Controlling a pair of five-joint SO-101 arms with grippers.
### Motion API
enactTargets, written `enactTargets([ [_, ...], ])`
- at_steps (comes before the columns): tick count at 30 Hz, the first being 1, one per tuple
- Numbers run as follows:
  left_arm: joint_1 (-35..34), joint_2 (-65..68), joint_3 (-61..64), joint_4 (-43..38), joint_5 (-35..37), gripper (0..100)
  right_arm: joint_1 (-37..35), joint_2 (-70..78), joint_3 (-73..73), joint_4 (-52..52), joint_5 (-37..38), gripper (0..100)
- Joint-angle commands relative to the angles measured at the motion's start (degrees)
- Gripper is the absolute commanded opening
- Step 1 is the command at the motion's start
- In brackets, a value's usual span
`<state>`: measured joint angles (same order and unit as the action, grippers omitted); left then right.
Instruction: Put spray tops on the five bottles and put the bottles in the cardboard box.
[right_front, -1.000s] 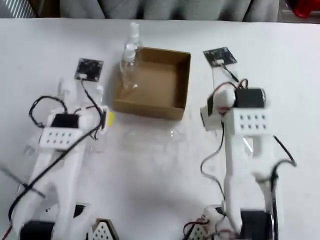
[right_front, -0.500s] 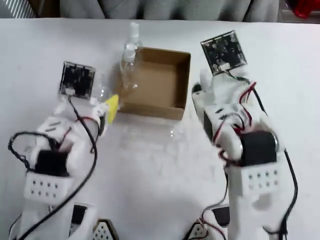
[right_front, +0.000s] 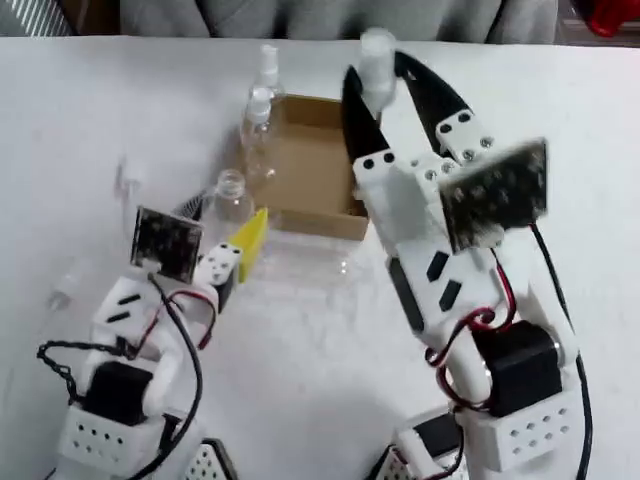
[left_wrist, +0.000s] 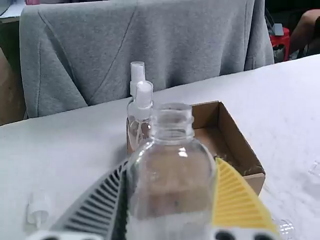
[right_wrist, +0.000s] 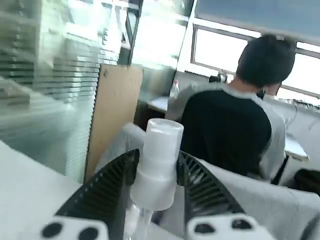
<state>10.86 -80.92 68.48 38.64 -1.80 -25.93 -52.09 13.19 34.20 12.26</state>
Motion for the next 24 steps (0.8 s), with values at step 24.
enactTargets([
  [24,0.8,-23.8,18.2,-7.7,7.9,2,-17.9,-2.4,5.9,-12.4,-7.3,1.6],
])
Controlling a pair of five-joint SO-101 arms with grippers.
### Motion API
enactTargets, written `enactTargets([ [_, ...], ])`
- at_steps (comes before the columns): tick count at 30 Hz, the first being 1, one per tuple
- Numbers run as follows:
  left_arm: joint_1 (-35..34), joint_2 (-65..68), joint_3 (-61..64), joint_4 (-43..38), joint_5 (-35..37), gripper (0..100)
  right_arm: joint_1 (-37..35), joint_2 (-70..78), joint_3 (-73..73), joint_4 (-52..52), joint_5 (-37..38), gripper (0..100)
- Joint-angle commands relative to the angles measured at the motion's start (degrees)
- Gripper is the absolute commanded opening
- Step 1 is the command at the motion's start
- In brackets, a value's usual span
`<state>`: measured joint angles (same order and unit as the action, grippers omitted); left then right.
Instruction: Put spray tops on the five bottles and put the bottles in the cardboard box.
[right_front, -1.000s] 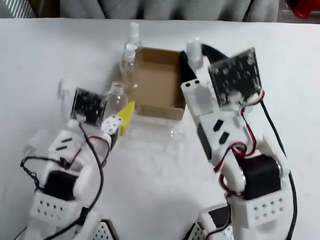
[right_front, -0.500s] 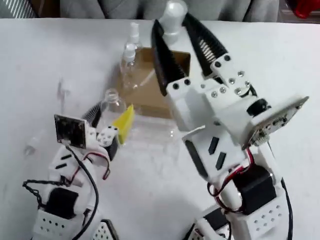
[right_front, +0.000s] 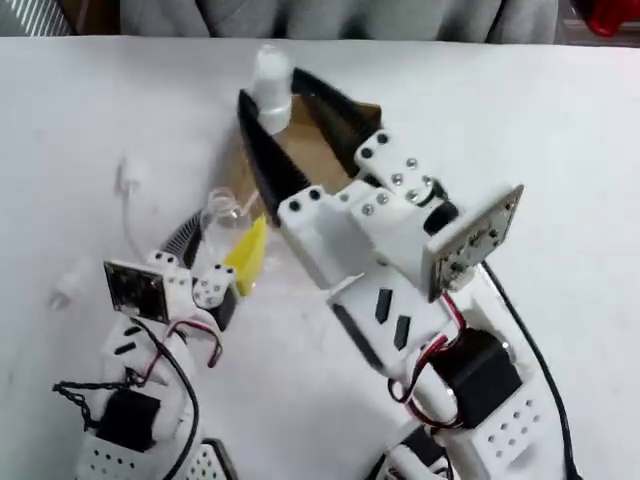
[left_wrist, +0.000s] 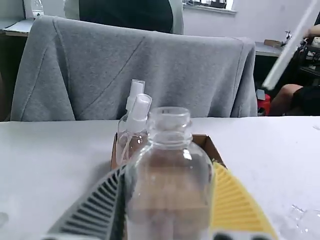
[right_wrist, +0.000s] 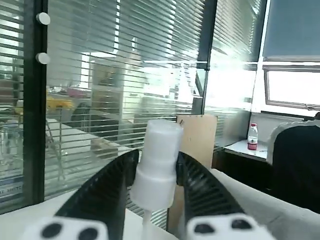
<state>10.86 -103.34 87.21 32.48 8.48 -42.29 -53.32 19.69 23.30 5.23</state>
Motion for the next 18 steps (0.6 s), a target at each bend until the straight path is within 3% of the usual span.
enactTargets([
  [1,0.9,-1.4,-0.5,-1.6,-4.0,2,-2.0,-0.9,-0.6,-2.1,-0.3,1.6],
  [8,4.5,-1.4,-0.9,1.4,-7.0,2,-2.0,-0.7,2.3,-6.5,-0.3,1.6],
  [18,4.0,-1.4,-1.0,1.6,-7.0,2,1.2,1.8,4.1,-8.7,-0.3,1.6],
])
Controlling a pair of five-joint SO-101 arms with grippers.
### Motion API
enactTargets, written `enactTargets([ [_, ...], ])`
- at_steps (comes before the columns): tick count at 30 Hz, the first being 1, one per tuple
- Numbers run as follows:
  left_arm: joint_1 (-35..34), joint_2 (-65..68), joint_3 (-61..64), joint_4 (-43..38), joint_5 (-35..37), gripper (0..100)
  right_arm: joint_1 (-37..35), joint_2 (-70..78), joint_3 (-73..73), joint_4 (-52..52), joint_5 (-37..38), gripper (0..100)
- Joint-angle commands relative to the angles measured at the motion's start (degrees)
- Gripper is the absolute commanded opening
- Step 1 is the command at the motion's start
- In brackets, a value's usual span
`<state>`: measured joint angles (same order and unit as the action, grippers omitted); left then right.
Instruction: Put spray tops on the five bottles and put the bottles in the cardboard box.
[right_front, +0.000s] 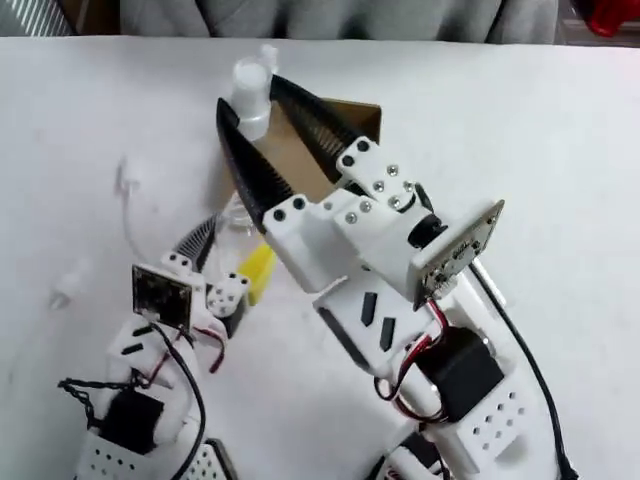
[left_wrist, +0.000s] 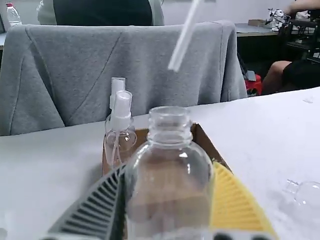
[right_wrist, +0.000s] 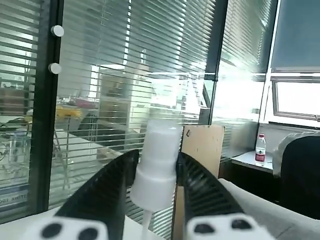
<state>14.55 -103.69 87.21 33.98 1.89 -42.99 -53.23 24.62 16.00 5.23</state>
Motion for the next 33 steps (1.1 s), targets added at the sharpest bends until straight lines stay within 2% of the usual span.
enactTargets([
  [1,0.3,-1.0,-1.0,0.1,-0.4,2,3.1,3.0,-1.0,-1.5,-0.3,1.6],
  [10,0.3,-1.0,-0.6,0.1,-0.4,2,5.2,10.0,-0.9,-5.7,-0.4,1.6],
  [25,0.2,-1.0,-0.1,0.1,-0.4,2,5.0,7.7,-0.8,-5.3,-0.4,1.6],
  [33,0.2,-1.0,0.6,-0.4,-0.4,2,4.9,6.3,-1.1,-1.7,-0.3,1.6],
])
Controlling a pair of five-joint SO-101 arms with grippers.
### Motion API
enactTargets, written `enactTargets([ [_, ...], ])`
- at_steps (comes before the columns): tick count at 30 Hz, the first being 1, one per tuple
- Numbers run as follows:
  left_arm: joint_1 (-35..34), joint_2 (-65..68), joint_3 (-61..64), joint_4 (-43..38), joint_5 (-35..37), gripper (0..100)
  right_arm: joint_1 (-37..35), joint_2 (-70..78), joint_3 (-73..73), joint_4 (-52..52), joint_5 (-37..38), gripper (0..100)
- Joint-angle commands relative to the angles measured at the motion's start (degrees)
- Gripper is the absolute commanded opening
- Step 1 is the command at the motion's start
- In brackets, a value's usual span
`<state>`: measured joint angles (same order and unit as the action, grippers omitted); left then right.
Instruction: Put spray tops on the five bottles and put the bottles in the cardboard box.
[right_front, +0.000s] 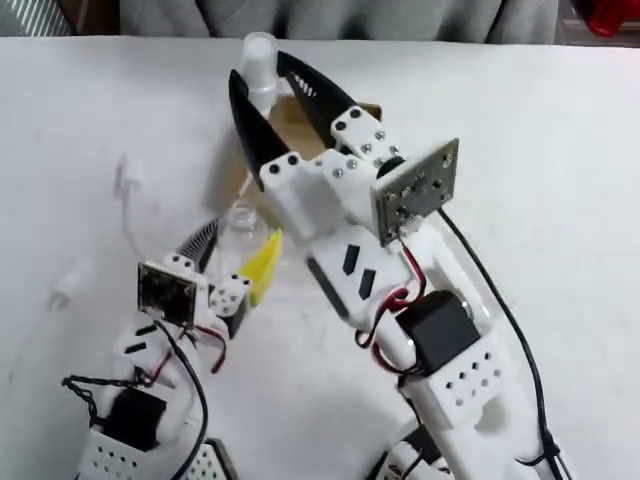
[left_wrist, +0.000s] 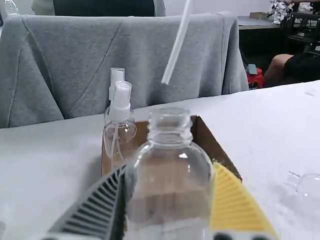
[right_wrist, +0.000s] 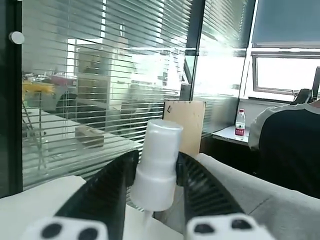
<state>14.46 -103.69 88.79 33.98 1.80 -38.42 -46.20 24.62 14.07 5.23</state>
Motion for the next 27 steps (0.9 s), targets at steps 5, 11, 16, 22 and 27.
enactTargets([
  [5,0.3,-1.0,-1.0,-0.4,-0.4,2,-0.6,-0.4,-1.0,0.6,-0.3,1.6],
  [11,0.0,-1.0,-1.0,-0.4,-0.4,2,-1.1,-0.4,-0.9,3.3,3.9,1.6],
  [16,-1.5,-1.0,-1.1,-0.4,-0.4,2,-2.9,-0.4,-0.8,3.9,4.0,1.6],
  [22,-1.5,-1.0,-1.1,-0.4,-0.4,2,-3.8,0.0,-0.8,4.8,4.0,1.6],
  [27,-1.5,-1.0,-1.1,-0.4,-0.4,2,-3.6,3.3,-1.0,4.6,4.0,1.6],
])
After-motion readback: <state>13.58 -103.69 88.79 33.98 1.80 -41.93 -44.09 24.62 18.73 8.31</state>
